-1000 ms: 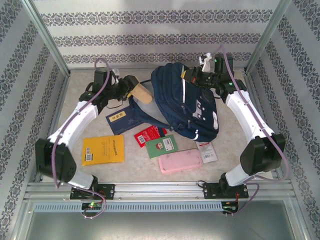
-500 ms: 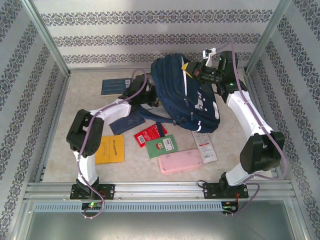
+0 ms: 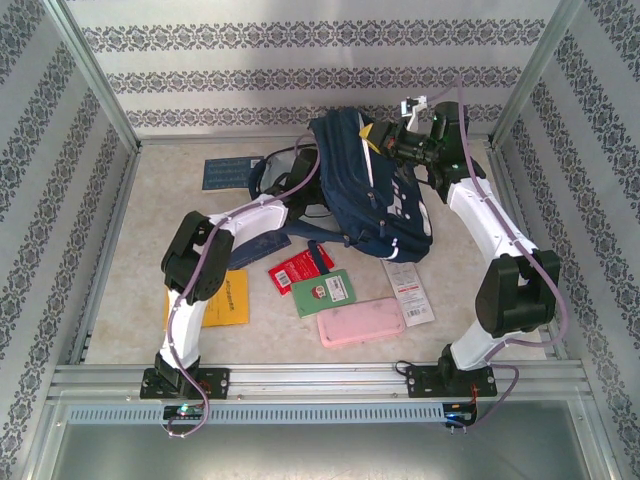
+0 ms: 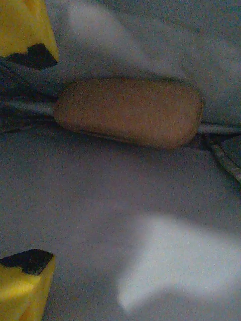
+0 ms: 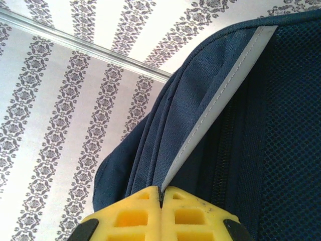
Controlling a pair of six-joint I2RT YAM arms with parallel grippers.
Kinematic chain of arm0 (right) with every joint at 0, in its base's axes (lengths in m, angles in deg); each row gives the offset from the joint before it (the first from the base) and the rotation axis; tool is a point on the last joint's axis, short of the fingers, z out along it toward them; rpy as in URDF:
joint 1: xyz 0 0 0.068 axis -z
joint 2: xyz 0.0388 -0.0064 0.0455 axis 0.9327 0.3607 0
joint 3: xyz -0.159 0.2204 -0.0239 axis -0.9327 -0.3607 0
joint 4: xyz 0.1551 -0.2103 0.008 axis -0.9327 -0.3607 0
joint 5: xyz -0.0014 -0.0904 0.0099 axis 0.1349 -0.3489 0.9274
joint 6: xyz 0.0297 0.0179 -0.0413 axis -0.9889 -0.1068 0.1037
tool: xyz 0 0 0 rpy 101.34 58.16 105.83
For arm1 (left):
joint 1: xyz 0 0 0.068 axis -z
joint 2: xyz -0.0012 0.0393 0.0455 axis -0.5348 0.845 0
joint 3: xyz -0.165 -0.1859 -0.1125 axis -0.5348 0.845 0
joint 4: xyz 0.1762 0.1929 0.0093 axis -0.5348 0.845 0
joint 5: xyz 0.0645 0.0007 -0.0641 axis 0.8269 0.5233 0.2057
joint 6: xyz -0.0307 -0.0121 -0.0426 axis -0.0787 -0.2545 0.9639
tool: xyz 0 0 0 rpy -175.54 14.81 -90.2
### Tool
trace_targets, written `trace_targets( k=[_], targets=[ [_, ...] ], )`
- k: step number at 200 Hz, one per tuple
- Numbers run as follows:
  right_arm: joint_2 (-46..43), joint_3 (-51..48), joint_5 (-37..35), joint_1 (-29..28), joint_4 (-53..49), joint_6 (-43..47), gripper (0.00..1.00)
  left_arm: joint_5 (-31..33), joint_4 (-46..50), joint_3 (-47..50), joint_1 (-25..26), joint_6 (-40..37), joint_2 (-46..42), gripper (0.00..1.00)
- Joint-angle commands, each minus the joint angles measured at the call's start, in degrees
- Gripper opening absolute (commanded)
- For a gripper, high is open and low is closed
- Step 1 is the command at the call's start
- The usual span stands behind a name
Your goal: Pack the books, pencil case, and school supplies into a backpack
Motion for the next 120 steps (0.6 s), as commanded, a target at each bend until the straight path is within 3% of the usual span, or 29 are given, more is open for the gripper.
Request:
trace_targets(
  k=[1,55,120],
  targets=[
    [-2.28,2.51,2.15,0.52,4.97,2.88,0.0,-2.29,-0.21,2.27,-2.47,-4.09,-6.66,0.96],
    [-2.64,1.94,1.24,0.64,1.5,6.11,0.0,-4.51,8.02,7.51,-5.56,-12.73,-16.31,0.99],
    [-2.94,2.68,-1.39,0.76,-3.56,9.26,0.0,-1.95,28.41,9.87,-7.13,-29.28,-25.73,0.98]
  ],
)
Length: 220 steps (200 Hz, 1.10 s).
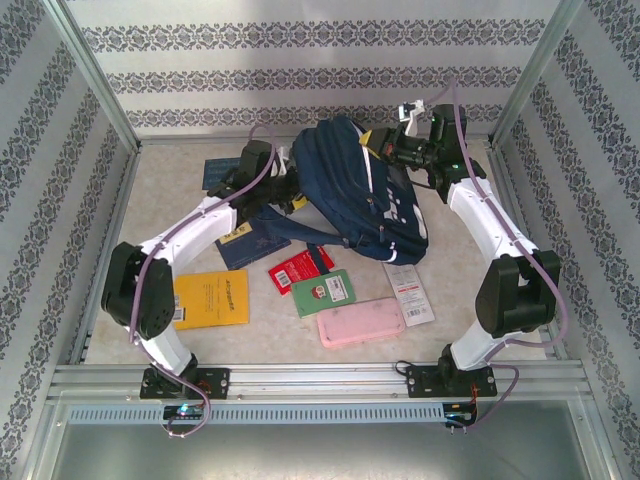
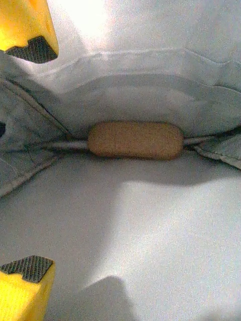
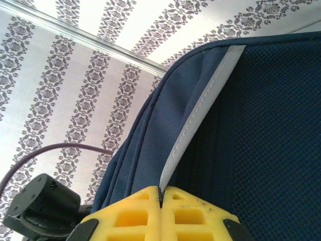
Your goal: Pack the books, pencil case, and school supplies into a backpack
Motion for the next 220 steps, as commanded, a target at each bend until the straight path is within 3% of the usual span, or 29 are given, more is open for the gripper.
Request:
trace_targets(
  k=[1,50,69,99,158,179,192,220],
  targets=[
    [-2.94,2.71,-1.43,0.43,2.05,2.41,0.0,-0.6,10.56,-0.63,-0.43,-10.97,-4.47,0.98],
    [-1.04,5.83,-2.87,-0.65,-4.23,6.08,0.0,12.32,25.2,8.78,2.87,-32.63,-19.99,0.98],
    [-0.01,6.37,-3.72,-1.39,-5.6,7.18,0.0,15.1,29.41,9.6,8.06,-39.81,-22.31,0.98],
    [1.52,7.19,-5.31,-1.85,-7.0,8.58,0.0,24.77,34.5,8.37,18.76,-45.7,-20.46,1.0],
    [7.55,8.32,-10.96,-6.85,-11.48,12.61,0.0,28.22,34.82,5.61,31.17,-52.15,-11.56,1.0],
    [8.08,9.76,-13.95,-8.5,-15.19,15.05,0.34,28.73,35.66,3.19,34.82,-54.2,-6.89,1.0],
    [6.92,9.01,-15.88,-8.66,-15.91,15.7,0.5,28.9,36.03,1.98,36.56,-55.17,-4.47,1.0],
    [3.3,8.54,-24.07,-8.1,-22.39,18.55,0.67,29.42,35.81,0.06,39.14,-56.24,-0.25,1.0]
  ],
)
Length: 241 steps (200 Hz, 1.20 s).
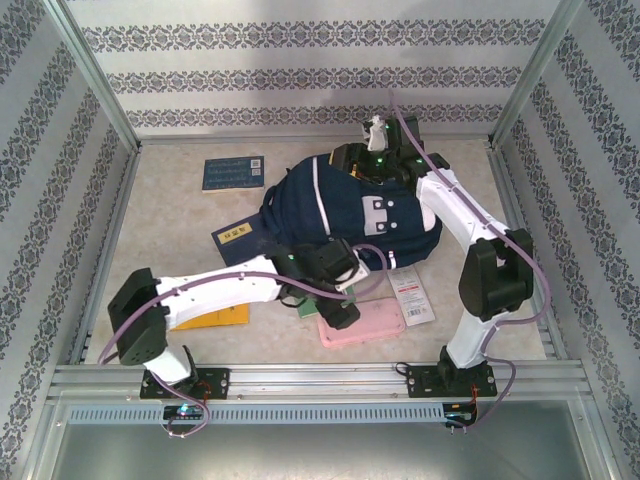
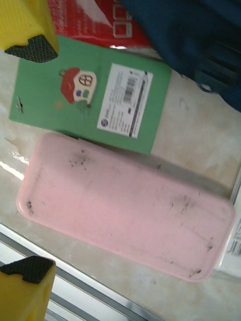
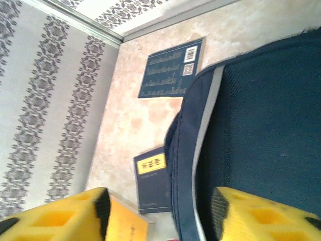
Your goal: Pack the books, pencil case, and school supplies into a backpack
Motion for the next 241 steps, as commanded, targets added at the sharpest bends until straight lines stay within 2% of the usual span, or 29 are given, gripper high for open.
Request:
trace_targets(
  k=[1,28,56,95,128,197,241],
  targets=[
    [-4.67,1.7,-9.31,1.02,-6.22,4.16,0.67,1.95,2.33,-2.76,1.97,-3.29,2.64,1.0],
    [-11.39,-1.74,-18.57,1.7,-9.76,5.93,0.79,2.4,2.61,-5.45,4.38,-3.52,8.22,1.0],
    [-19.56,-8.29,-21.51,3.77,-8.5,4.87,0.83,2.66,3.87,-8.95,6.37,-3.36,14.43,1.0],
    [-28.58,-15.81,-19.9,5.47,-6.54,3.7,0.83,3.46,5.48,-12.43,7.02,-1.72,20.55,1.0],
    [-32.8,-19.74,-18.69,6.53,-5.69,3.19,0.84,4.85,5.46,-13.21,7.02,-0.65,23.26,1.0],
    [-34.83,-25.36,-14.1,8.0,-1.71,0.67,0.84,10.15,6.16,-14.43,7.02,-0.58,25.31,1.0],
    [-34.43,-26.66,-12.77,8.08,-0.45,-0.33,0.84,9.52,6.51,-15.38,7.02,-0.93,28.17,0.99]
  ],
)
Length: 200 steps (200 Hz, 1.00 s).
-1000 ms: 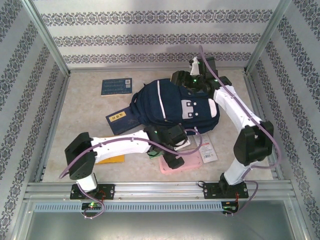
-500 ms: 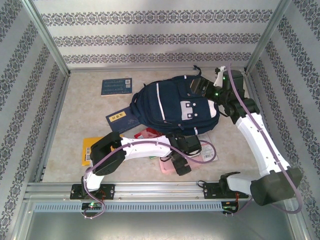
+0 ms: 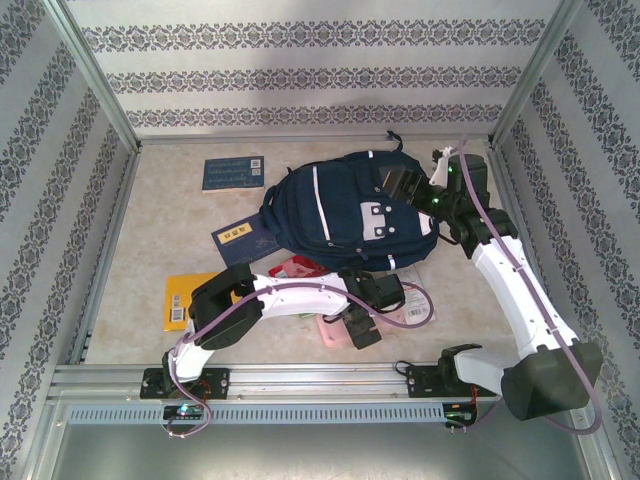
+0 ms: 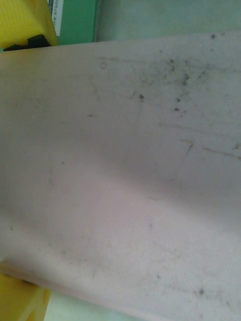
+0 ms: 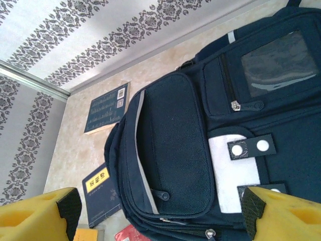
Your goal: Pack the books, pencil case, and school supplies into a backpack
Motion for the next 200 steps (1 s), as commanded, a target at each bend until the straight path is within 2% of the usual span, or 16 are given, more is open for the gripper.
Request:
trace_targets(
  k=[1,45,109,158,184,200],
  targets=[
    [-0.73,-0.56,1.63,0.48,2.27,-1.0,0.84,1.8,3.32,-1.69,0.31,0.09,2.6,0.99],
    [-2.44,-0.65,1.97,0.59,1.55,-0.7,0.82,1.7,2.07,-0.51,-0.4,-0.12,-0.35,0.77],
    [-8.31,-0.08,1.82,0.6,-3.82,-0.1,0.82,4.61,0.24,2.78,-0.97,-2.09,-17.02,0.76],
    [-10.82,-4.68,14.78,0.93,-5.23,-1.69,0.82,12.76,-1.54,10.0,-1.46,-5.25,-32.46,0.78],
    [-11.92,-10.35,27.1,0.18,2.14,-6.87,0.82,13.12,-3.1,14.64,-3.19,-5.87,-39.51,0.79],
    [-12.04,-13.52,33.0,-2.66,8.23,-10.73,0.82,12.82,-3.47,16.4,-4.2,-6.06,-41.86,0.8]
  ],
)
